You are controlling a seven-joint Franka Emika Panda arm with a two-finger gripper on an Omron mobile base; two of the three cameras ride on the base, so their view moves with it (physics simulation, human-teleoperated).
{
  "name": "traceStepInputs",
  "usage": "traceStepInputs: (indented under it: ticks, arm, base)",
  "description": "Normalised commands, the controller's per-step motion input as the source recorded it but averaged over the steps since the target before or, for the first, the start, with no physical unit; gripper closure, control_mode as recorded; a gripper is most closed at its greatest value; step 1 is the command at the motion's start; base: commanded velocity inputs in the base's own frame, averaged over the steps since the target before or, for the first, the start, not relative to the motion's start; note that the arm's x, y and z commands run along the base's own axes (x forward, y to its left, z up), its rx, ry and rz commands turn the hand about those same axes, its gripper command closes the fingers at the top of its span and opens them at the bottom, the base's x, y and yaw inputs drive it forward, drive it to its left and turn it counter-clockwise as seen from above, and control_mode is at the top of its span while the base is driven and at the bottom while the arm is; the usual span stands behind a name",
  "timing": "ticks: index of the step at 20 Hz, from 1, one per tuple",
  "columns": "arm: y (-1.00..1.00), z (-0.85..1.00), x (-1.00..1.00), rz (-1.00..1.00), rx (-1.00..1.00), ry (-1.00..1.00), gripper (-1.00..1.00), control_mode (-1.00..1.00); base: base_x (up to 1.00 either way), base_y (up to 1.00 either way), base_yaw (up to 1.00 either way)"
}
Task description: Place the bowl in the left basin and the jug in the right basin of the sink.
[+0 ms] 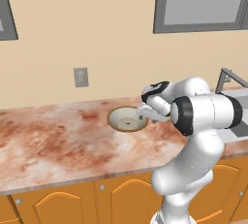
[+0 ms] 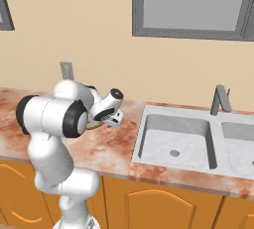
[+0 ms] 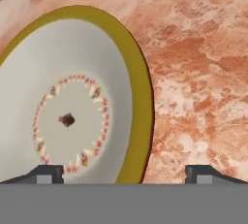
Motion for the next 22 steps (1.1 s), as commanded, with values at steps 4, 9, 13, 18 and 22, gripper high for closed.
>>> traceStepInputs:
  ticks: [4, 9, 13, 18, 22]
  arm:
    - [0.16, -0.25, 0.28, 0.0, 0.0, 0.0, -1.0, -1.0]
    - [0.11, -0.27, 0.34, 0.0, 0.02, 0.0, 1.0, -1.0]
    - [0.01, -0.17, 0.09, 0.0, 0.04, 0.0, 1.0, -1.0]
    - [0.0, -0.01, 0.0, -0.01, 0.03, -0.01, 1.0, -1.0]
    - [0.0, 0.11, -0.04, -0.12, 0.04, -0.06, 1.0, -1.0]
  base:
    - [0.0, 0.0, 0.0]
    - [0.0, 0.0, 0.0]
    - [0.0, 0.0, 0.0]
    - [0.0, 0.0, 0.0]
    - [0.0, 0.0, 0.0]
